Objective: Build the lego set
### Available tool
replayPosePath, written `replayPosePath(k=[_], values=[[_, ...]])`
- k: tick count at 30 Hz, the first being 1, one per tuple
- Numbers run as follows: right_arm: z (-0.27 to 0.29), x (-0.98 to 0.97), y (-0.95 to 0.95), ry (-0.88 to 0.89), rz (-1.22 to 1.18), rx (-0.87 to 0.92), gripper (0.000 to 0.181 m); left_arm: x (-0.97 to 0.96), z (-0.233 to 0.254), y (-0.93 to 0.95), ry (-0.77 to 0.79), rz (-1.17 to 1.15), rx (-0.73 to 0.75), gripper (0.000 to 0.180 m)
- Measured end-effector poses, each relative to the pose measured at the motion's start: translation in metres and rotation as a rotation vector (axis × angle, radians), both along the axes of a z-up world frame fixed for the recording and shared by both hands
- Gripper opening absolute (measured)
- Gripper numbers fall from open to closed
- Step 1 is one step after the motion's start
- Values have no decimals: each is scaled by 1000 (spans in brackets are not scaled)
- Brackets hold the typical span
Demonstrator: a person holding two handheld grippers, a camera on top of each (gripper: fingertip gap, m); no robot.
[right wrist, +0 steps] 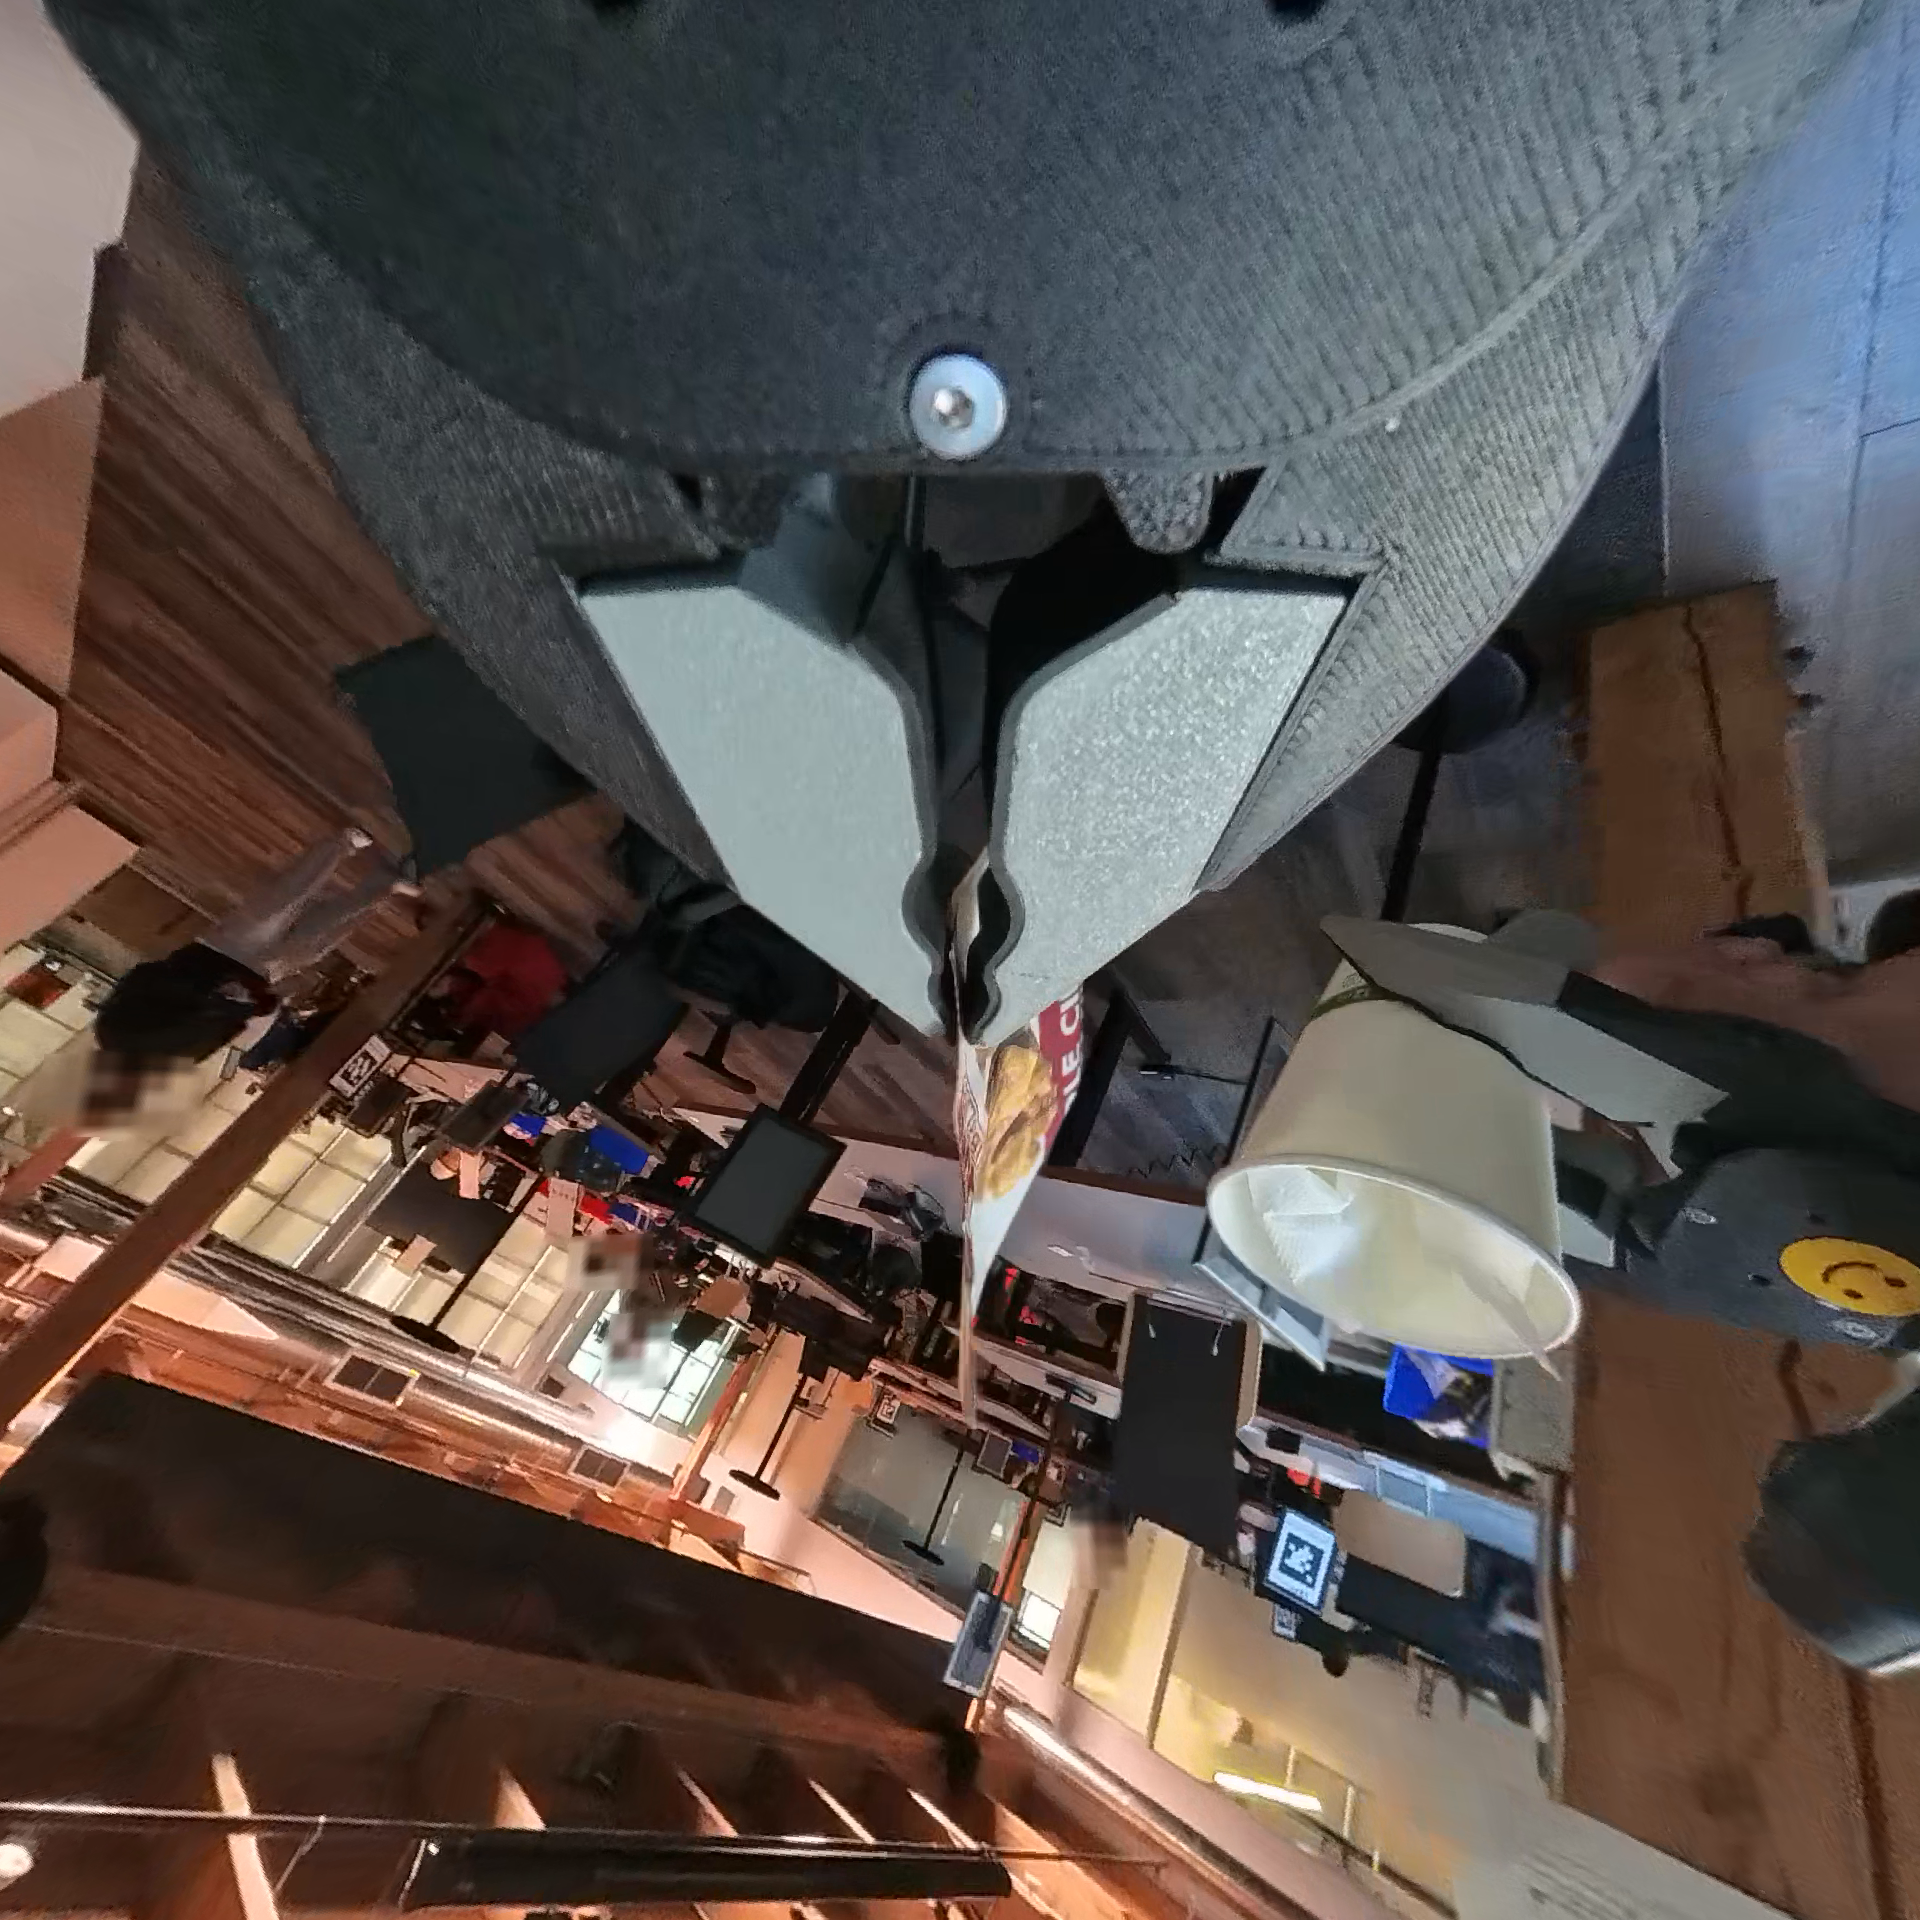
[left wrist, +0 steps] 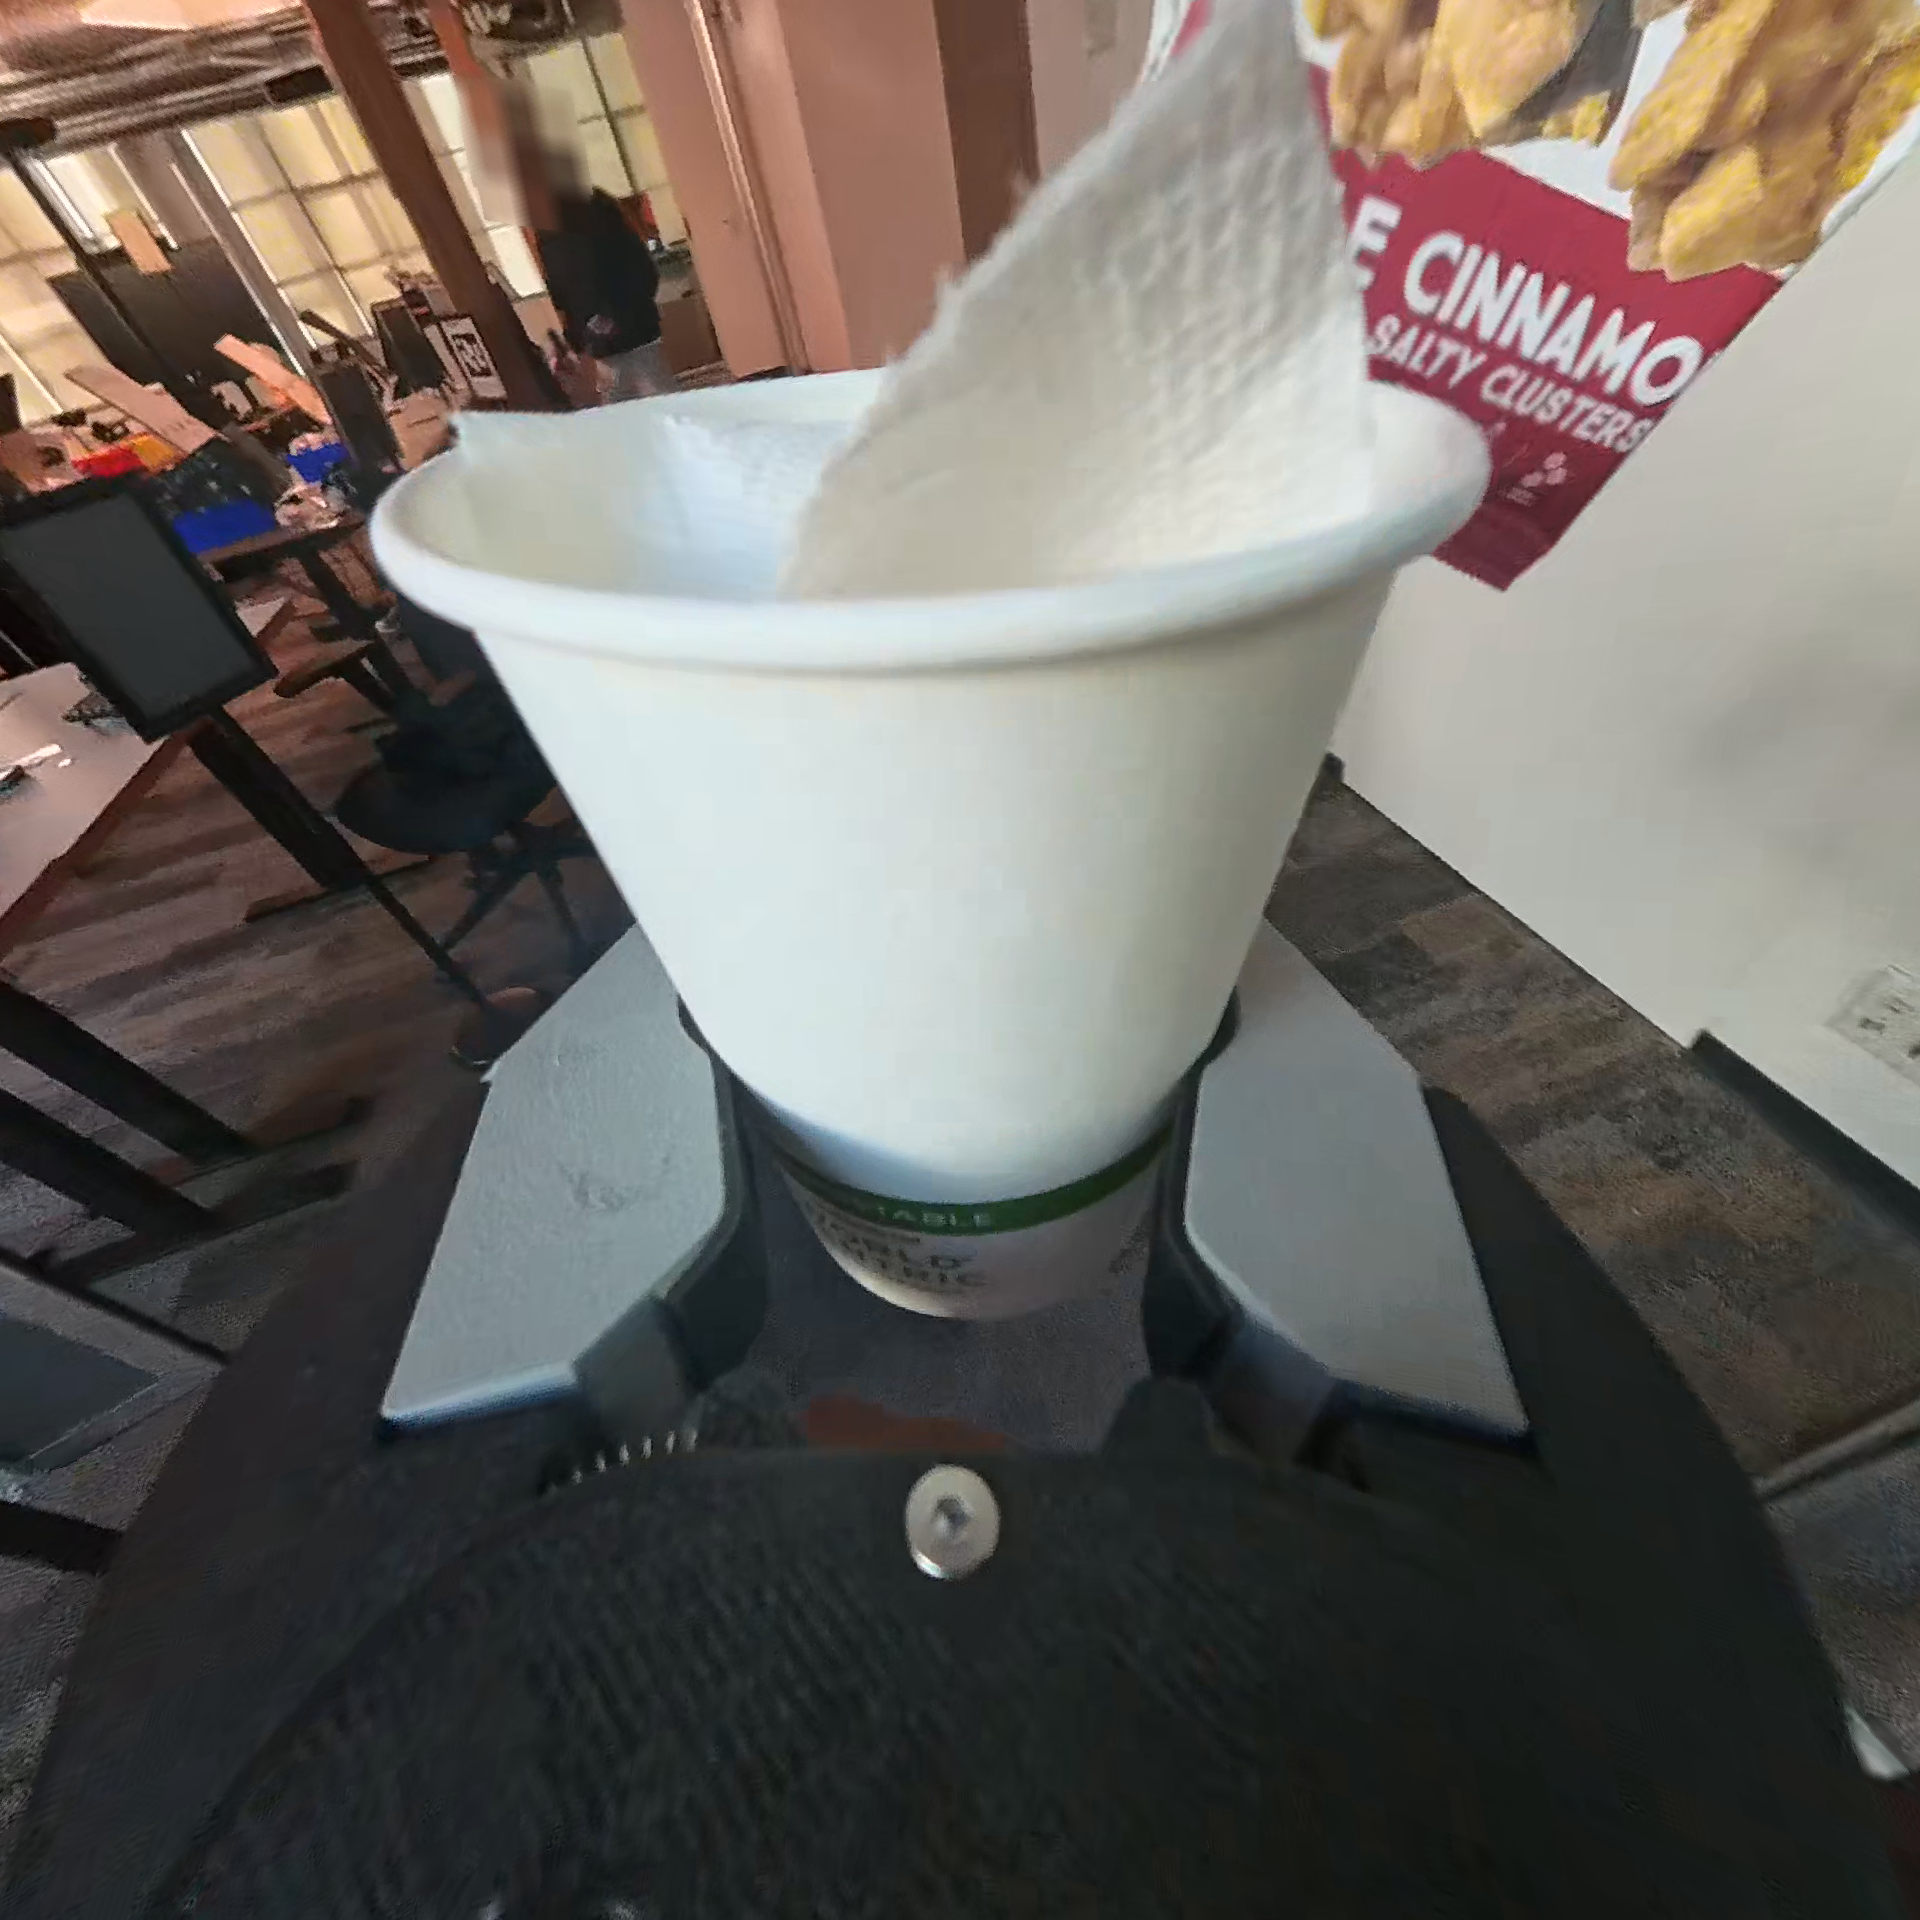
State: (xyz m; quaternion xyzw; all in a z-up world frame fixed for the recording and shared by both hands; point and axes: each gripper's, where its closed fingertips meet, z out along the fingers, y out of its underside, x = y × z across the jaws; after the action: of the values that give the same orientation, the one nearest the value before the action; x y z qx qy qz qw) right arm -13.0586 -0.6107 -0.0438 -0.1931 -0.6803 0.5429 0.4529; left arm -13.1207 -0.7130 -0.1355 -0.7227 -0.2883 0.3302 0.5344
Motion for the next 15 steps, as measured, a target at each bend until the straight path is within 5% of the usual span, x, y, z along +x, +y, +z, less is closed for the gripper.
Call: replayPosePath(k=[11,15], values=[[-23,-239,-32,-31,-75,109,0,-244,-50,-24,-58,-94,146,91],[-4,-316,-31,-19,-173,154,0,-343,-23,-38,-11,-150,166,91]])
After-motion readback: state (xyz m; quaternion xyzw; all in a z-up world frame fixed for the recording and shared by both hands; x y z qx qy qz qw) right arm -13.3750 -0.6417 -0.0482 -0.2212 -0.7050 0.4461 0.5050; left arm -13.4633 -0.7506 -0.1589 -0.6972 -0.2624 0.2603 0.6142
